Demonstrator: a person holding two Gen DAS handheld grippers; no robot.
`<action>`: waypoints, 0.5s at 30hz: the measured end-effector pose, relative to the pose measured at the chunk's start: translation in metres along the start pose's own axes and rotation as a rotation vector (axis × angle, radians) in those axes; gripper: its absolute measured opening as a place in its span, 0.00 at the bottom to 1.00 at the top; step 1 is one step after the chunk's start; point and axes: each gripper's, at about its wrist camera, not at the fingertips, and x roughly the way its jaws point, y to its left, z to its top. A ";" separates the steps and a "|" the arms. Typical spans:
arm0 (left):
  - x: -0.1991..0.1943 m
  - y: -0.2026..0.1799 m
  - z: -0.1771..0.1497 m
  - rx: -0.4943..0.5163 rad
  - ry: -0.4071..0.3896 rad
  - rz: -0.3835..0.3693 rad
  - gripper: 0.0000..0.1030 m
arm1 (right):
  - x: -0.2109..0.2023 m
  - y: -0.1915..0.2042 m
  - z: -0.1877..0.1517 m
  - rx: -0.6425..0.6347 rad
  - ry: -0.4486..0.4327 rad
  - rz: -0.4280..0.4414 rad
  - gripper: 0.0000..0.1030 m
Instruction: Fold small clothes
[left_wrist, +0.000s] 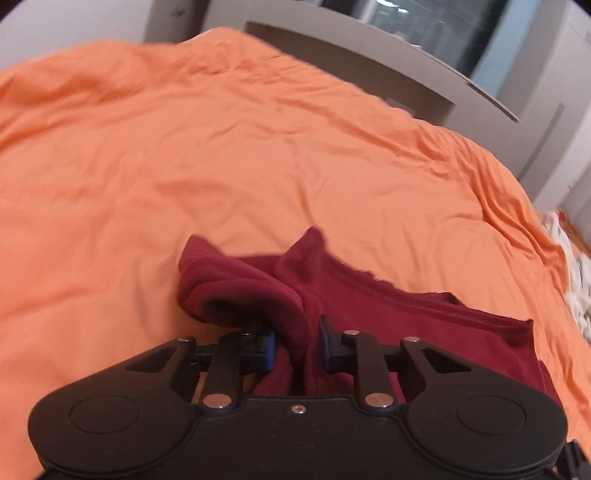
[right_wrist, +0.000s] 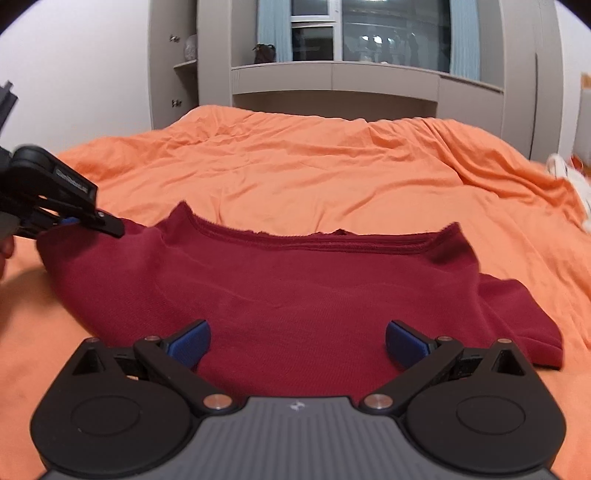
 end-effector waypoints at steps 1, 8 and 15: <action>-0.001 -0.009 0.005 0.035 -0.005 -0.005 0.21 | -0.008 -0.004 0.003 0.011 -0.005 0.001 1.00; -0.017 -0.095 0.030 0.271 -0.049 -0.112 0.20 | -0.074 -0.038 0.011 0.001 -0.064 -0.071 1.00; -0.016 -0.205 -0.002 0.486 -0.019 -0.281 0.13 | -0.119 -0.076 -0.006 0.065 -0.059 -0.224 1.00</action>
